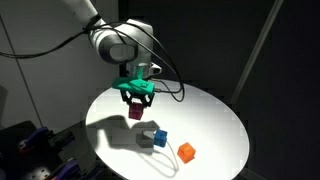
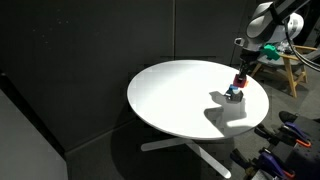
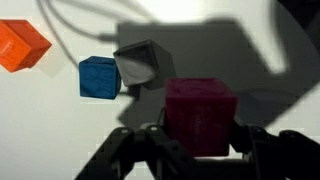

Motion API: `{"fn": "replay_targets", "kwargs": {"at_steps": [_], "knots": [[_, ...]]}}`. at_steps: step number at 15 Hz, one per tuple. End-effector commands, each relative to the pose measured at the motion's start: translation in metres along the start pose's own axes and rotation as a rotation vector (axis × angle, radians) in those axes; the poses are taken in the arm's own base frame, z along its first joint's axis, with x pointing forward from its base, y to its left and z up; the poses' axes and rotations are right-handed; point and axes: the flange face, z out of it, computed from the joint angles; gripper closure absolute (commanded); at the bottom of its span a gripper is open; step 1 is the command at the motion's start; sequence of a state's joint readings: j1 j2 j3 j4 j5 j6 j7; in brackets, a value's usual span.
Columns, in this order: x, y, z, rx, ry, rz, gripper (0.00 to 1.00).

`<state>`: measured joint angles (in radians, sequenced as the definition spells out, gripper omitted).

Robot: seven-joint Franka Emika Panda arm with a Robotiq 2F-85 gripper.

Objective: Take the pink block off of the blue block

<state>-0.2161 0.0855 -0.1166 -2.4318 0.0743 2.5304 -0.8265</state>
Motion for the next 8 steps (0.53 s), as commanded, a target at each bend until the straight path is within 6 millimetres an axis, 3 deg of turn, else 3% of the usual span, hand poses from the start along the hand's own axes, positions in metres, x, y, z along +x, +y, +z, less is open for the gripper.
{"fn": "replay_targets", "kwargs": {"at_steps": [1, 8], "knots": [[0.005, -0.025, -0.003, 0.018, 0.024, 0.011, 0.7], [0.036, -0.06, 0.023, 0.037, 0.008, 0.031, 0.7]]}}
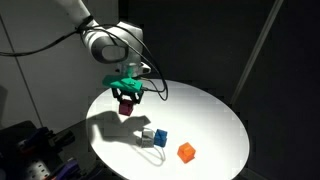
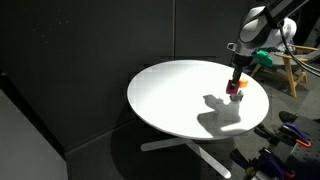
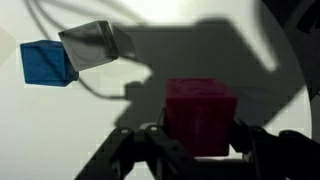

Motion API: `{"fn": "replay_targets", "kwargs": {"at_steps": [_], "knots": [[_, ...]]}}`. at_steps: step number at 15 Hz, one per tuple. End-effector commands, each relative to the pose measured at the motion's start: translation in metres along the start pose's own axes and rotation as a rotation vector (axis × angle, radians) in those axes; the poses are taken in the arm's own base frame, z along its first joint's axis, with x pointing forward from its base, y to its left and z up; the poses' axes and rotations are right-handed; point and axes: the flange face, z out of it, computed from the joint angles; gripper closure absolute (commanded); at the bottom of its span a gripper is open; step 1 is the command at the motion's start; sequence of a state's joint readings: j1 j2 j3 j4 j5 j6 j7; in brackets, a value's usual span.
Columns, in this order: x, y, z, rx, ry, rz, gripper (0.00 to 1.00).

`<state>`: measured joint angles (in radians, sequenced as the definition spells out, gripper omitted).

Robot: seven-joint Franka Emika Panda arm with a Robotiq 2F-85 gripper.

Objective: Take the pink block off of the blue block

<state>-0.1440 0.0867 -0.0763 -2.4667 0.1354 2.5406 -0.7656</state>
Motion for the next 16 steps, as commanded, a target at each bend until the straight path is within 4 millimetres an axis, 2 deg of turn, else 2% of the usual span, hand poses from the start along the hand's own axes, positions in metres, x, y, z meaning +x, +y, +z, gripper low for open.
{"fn": "replay_targets", "kwargs": {"at_steps": [1, 9, 16], "knots": [[0.016, -0.016, 0.016, -0.014, 0.001, 0.037, 0.7], [0.046, -0.035, 0.075, -0.036, -0.064, 0.103, 0.7], [0.061, -0.026, 0.093, -0.064, -0.088, 0.223, 0.7]]}}
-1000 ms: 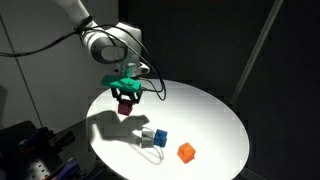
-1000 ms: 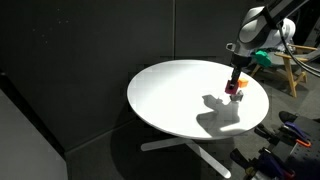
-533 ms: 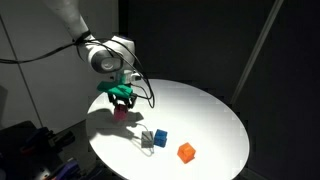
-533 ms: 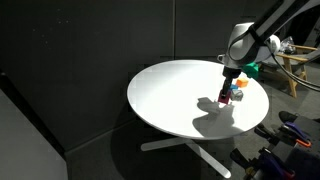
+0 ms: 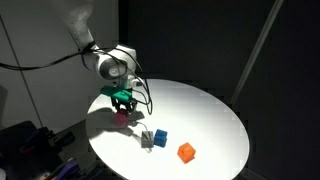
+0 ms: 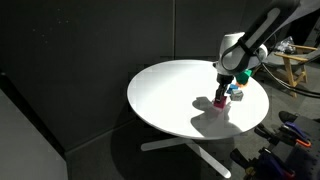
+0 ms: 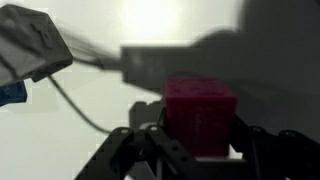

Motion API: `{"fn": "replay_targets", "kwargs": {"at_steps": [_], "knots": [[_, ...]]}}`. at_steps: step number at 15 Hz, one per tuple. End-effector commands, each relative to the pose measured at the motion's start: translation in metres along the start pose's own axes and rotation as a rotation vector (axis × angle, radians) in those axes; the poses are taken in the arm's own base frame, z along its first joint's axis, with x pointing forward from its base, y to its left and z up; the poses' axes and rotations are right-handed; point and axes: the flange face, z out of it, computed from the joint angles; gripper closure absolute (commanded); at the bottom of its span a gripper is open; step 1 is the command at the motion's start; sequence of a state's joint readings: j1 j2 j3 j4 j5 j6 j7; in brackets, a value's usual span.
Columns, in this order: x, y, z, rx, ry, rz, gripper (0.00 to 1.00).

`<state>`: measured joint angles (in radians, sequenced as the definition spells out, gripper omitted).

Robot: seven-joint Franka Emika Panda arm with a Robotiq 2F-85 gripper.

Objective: Take the pink block off of the blue block

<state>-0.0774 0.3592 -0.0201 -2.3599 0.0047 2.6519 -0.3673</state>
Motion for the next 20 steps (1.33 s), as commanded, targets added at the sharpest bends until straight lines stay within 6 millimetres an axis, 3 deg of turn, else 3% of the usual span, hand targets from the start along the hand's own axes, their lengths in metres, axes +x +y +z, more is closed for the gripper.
{"fn": "replay_targets", "kwargs": {"at_steps": [1, 3, 4, 5, 8, 14, 20], "knots": [[0.013, 0.005, 0.001, -0.024, 0.009, 0.071, 0.7], [0.016, 0.007, 0.003, -0.03, 0.016, 0.092, 0.7], [0.017, 0.008, 0.004, -0.031, 0.018, 0.098, 0.2], [0.018, 0.009, 0.005, -0.032, 0.018, 0.104, 0.19], [0.018, 0.012, 0.007, -0.031, 0.017, 0.119, 0.01], [0.01, 0.017, 0.001, -0.019, 0.016, 0.129, 0.0], [-0.011, 0.017, -0.008, -0.016, 0.024, 0.113, 0.0]]}}
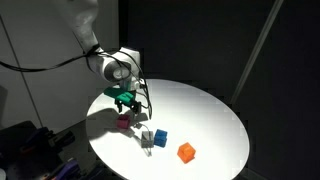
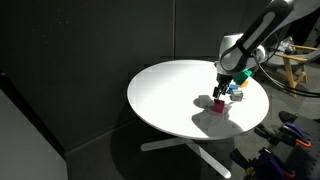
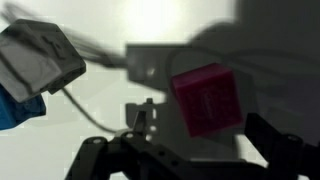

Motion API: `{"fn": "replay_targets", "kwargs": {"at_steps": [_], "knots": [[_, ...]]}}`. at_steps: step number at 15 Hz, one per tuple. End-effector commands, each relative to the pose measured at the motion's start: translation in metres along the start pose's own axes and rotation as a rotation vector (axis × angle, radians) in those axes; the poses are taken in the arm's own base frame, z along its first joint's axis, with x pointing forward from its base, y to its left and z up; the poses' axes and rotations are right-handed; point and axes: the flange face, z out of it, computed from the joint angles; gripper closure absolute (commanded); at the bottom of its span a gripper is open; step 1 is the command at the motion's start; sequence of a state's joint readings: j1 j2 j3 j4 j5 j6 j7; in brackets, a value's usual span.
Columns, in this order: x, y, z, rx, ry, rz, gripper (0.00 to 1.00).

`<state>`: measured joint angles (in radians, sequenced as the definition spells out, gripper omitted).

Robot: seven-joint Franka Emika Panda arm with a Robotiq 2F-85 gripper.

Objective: Take the pink block off of the blue block

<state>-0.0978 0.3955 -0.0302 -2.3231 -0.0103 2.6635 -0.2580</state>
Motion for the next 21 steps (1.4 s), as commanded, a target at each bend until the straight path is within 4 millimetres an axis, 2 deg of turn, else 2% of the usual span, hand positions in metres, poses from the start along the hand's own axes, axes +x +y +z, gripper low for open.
{"fn": "replay_targets", "kwargs": {"at_steps": [1, 9, 10, 16, 19, 21], "knots": [[-0.02, 0.001, -0.016, 0.0, 0.016, -0.015, 0.0], [-0.047, 0.006, -0.044, 0.004, 0.043, -0.047, 0.0], [-0.035, 0.003, -0.031, 0.001, 0.02, -0.027, 0.0], [-0.037, 0.003, -0.028, 0.003, 0.013, -0.031, 0.0], [-0.037, 0.003, -0.028, 0.003, 0.012, -0.031, 0.0], [-0.037, 0.004, -0.039, 0.004, 0.038, -0.037, 0.0]]}}
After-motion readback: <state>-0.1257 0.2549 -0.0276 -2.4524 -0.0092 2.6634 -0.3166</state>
